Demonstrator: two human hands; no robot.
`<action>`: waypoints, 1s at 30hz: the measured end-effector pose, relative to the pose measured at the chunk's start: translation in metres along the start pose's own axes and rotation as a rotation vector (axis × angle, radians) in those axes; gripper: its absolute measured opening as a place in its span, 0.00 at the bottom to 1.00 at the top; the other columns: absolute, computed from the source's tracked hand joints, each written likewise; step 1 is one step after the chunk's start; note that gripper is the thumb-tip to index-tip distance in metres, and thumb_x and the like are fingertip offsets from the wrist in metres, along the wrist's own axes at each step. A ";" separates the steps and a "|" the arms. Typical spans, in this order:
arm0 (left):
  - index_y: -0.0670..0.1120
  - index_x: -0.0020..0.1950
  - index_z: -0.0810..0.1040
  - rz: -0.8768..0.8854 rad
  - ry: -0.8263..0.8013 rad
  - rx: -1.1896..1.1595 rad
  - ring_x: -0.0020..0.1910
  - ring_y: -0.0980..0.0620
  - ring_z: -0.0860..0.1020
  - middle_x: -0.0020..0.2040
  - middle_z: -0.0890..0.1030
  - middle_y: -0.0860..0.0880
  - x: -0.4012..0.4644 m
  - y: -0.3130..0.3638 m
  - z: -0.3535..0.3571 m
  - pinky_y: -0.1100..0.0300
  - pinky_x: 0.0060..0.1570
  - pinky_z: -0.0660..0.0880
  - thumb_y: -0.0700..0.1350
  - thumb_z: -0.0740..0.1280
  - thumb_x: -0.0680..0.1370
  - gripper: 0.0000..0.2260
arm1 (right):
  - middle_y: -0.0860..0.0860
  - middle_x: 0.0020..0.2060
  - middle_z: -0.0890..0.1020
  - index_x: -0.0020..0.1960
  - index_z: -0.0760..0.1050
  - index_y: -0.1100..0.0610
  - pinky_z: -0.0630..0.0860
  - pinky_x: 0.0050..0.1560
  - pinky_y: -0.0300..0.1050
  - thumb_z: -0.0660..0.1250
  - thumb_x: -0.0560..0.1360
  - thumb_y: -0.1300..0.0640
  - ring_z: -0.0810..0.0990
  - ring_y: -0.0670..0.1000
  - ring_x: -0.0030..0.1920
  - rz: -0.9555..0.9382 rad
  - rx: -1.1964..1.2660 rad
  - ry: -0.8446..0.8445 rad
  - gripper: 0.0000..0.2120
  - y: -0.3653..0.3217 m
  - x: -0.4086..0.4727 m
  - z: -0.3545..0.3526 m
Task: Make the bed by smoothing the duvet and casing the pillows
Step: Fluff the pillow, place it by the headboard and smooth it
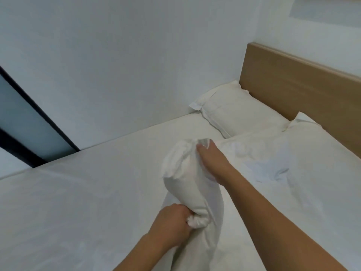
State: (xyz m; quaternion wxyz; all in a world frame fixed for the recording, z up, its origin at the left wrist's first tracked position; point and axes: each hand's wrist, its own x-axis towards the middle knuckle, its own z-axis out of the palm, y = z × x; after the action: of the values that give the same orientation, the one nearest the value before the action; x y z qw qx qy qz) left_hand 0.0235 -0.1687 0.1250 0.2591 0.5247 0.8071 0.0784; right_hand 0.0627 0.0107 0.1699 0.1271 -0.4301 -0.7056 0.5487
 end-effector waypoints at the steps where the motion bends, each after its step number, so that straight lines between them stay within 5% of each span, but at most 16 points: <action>1: 0.48 0.45 0.76 -0.021 -0.007 0.004 0.49 0.45 0.79 0.50 0.82 0.47 -0.005 0.009 0.009 0.59 0.41 0.68 0.54 0.59 0.75 0.11 | 0.56 0.72 0.66 0.75 0.55 0.45 0.65 0.69 0.58 0.59 0.73 0.31 0.67 0.59 0.69 0.034 -0.022 -0.141 0.36 -0.009 -0.014 0.003; 2: 0.49 0.44 0.75 -0.039 0.000 -0.007 0.48 0.45 0.79 0.50 0.82 0.47 -0.009 0.016 0.018 0.59 0.41 0.68 0.50 0.60 0.76 0.07 | 0.57 0.75 0.59 0.76 0.48 0.40 0.61 0.70 0.60 0.61 0.66 0.24 0.62 0.61 0.73 0.052 -0.098 -0.245 0.45 -0.015 -0.027 0.004; 4: 0.49 0.50 0.78 -0.037 0.044 0.007 0.49 0.47 0.79 0.52 0.82 0.47 -0.017 0.028 0.033 0.60 0.44 0.69 0.47 0.60 0.77 0.08 | 0.59 0.75 0.53 0.76 0.45 0.39 0.63 0.68 0.58 0.69 0.63 0.27 0.61 0.63 0.72 0.035 -0.407 -0.296 0.51 -0.015 -0.055 0.006; 8: 0.48 0.50 0.78 -0.012 0.247 -0.055 0.47 0.47 0.79 0.48 0.82 0.48 -0.054 0.054 0.049 0.60 0.42 0.69 0.44 0.59 0.77 0.08 | 0.57 0.62 0.73 0.65 0.68 0.53 0.69 0.51 0.46 0.66 0.73 0.50 0.75 0.58 0.58 -0.136 -0.717 -0.041 0.22 0.005 -0.087 -0.004; 11: 0.58 0.64 0.70 -0.054 0.373 -0.268 0.47 0.47 0.79 0.51 0.81 0.51 -0.092 0.058 0.062 0.56 0.44 0.73 0.48 0.58 0.74 0.19 | 0.57 0.60 0.78 0.64 0.73 0.56 0.71 0.56 0.47 0.65 0.73 0.54 0.76 0.59 0.60 -0.112 -0.502 0.119 0.20 0.004 -0.102 -0.040; 13: 0.62 0.67 0.59 -0.098 0.450 -0.401 0.49 0.46 0.79 0.58 0.78 0.49 -0.112 0.057 0.075 0.56 0.44 0.74 0.51 0.61 0.76 0.21 | 0.55 0.49 0.80 0.52 0.77 0.57 0.74 0.47 0.46 0.65 0.71 0.55 0.78 0.59 0.51 -0.080 -0.192 0.229 0.11 -0.006 -0.109 -0.058; 15: 0.60 0.66 0.57 -0.087 0.517 -0.317 0.57 0.43 0.77 0.67 0.72 0.45 -0.133 0.062 0.085 0.55 0.48 0.74 0.59 0.65 0.73 0.25 | 0.51 0.37 0.75 0.39 0.72 0.56 0.68 0.35 0.42 0.64 0.71 0.57 0.74 0.55 0.39 -0.036 0.072 0.283 0.03 -0.026 -0.115 -0.062; 16: 0.59 0.68 0.58 -0.098 0.549 -0.223 0.61 0.42 0.74 0.70 0.69 0.42 -0.142 0.067 0.089 0.51 0.52 0.74 0.65 0.65 0.70 0.31 | 0.50 0.33 0.72 0.35 0.67 0.54 0.65 0.32 0.42 0.63 0.70 0.58 0.70 0.53 0.34 -0.026 0.156 0.305 0.07 -0.040 -0.117 -0.061; 18: 0.56 0.71 0.62 -0.168 0.575 -0.054 0.66 0.39 0.69 0.72 0.66 0.36 -0.157 0.076 0.078 0.42 0.58 0.72 0.71 0.66 0.62 0.41 | 0.48 0.29 0.68 0.31 0.63 0.52 0.62 0.31 0.41 0.61 0.70 0.60 0.65 0.51 0.30 -0.029 0.285 0.340 0.11 -0.079 -0.125 -0.061; 20: 0.56 0.71 0.64 -0.260 0.541 0.086 0.69 0.36 0.67 0.73 0.64 0.36 -0.161 0.075 0.046 0.32 0.60 0.66 0.69 0.69 0.57 0.44 | 0.45 0.33 0.71 0.35 0.68 0.52 0.66 0.34 0.42 0.61 0.70 0.60 0.69 0.52 0.34 -0.036 0.395 0.364 0.06 -0.120 -0.132 -0.073; 23: 0.58 0.64 0.74 -0.444 0.389 0.150 0.65 0.35 0.70 0.69 0.69 0.39 -0.162 0.075 -0.009 0.26 0.59 0.57 0.66 0.72 0.53 0.39 | 0.45 0.45 0.73 0.47 0.73 0.51 0.70 0.44 0.42 0.61 0.66 0.55 0.71 0.51 0.46 -0.014 0.471 0.425 0.10 -0.172 -0.127 -0.123; 27: 0.51 0.58 0.77 -0.549 0.396 -0.133 0.51 0.44 0.78 0.55 0.75 0.47 -0.135 0.093 -0.130 0.47 0.52 0.76 0.55 0.65 0.70 0.18 | 0.42 0.42 0.73 0.61 0.74 0.60 0.67 0.42 0.40 0.62 0.72 0.62 0.70 0.49 0.40 -0.022 0.568 0.489 0.17 -0.232 -0.114 -0.211; 30: 0.51 0.54 0.81 -0.444 0.607 -0.080 0.46 0.44 0.82 0.50 0.82 0.46 -0.111 0.122 -0.279 0.51 0.45 0.80 0.53 0.65 0.70 0.15 | 0.45 0.40 0.75 0.48 0.72 0.53 0.70 0.38 0.36 0.62 0.73 0.59 0.73 0.47 0.38 -0.124 0.718 0.523 0.05 -0.315 -0.118 -0.293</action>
State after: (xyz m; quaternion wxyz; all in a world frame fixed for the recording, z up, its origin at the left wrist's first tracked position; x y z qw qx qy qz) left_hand 0.0172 -0.1735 0.4493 0.0391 0.2793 0.9375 0.2040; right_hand 0.1763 0.1085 0.5898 0.4751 -0.4399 -0.4389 0.6230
